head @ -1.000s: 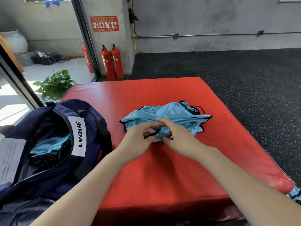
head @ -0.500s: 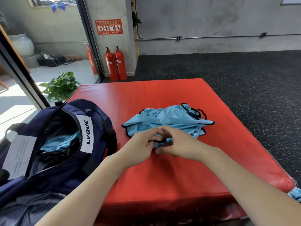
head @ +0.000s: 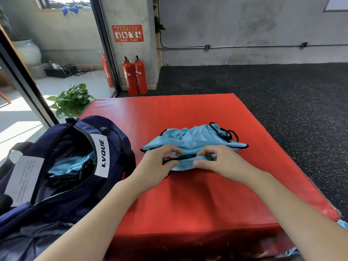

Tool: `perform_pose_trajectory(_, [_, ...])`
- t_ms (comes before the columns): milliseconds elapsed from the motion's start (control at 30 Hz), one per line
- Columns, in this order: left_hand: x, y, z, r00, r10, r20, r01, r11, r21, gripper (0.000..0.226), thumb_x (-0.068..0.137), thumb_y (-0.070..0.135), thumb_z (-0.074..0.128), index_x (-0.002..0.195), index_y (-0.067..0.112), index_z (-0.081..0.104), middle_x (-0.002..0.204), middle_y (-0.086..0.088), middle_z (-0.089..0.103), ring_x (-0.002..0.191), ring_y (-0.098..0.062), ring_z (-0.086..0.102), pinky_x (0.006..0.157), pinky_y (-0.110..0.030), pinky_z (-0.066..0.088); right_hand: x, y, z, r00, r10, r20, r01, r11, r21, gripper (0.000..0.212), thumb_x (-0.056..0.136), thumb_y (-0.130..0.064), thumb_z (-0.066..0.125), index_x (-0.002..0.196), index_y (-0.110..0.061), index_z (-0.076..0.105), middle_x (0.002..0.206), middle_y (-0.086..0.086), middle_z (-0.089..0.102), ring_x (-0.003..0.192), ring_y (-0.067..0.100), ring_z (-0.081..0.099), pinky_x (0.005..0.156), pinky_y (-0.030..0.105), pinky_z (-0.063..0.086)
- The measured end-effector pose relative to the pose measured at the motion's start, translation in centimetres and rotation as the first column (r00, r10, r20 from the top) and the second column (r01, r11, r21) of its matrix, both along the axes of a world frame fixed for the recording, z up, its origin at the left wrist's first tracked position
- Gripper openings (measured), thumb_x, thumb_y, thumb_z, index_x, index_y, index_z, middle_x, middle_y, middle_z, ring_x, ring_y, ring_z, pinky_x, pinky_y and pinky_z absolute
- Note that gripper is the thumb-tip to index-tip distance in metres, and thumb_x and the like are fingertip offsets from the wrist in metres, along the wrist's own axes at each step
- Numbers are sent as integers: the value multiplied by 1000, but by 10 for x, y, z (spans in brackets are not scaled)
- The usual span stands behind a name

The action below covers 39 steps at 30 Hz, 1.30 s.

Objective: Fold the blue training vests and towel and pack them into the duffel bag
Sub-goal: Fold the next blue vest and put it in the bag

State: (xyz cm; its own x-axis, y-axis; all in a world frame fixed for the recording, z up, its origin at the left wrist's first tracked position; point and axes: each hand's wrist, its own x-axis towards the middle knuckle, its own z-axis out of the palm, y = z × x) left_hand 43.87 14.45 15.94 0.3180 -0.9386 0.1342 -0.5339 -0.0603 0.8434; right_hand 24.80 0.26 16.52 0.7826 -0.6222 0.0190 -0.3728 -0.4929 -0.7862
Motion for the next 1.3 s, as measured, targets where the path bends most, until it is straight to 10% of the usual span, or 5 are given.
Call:
perform_pose_trajectory(233, [-1, -3, -2, 997, 63, -49, -65, 997, -41, 14, 87, 13, 76, 90, 27, 76, 84, -4, 75, 83, -40, 67, 79, -43, 53, -4, 3, 8, 999, 45, -5, -45, 997, 57, 13, 94, -40, 69, 89, -29, 73, 66, -6, 66, 49, 11, 58, 50, 14, 37])
perform_pose_trajectory(667, [16, -3, -3, 964, 260, 64, -250, 959, -135, 12, 85, 15, 78, 83, 26, 75, 76, 16, 72, 76, -2, 67, 73, -17, 47, -35, -20, 7, 996, -14, -93, 21, 998, 66, 26, 78, -28, 86, 81, -13, 65, 53, -9, 55, 48, 11, 54, 48, 25, 43])
perform_pose_trajectory(900, [29, -4, -7, 927, 319, 200, -288, 943, -167, 8, 82, 17, 79, 83, 24, 75, 80, 7, 68, 80, -9, 62, 76, -31, 51, -74, -44, 3, 973, -141, -183, 106, 976, -191, 23, 76, -42, 85, 70, -26, 70, 53, -11, 48, 48, 4, 40, 49, 20, 32])
perform_pose_trajectory(1300, [30, 14, -6, 923, 364, 124, -337, 921, -193, 25, 91, 2, 64, 91, 24, 75, 82, 16, 71, 74, 9, 60, 68, -4, 41, -108, -39, -4, 944, -181, -275, 136, 975, -175, 19, 88, -25, 75, 89, -20, 57, 63, -9, 69, 51, 14, 69, 68, 33, 51])
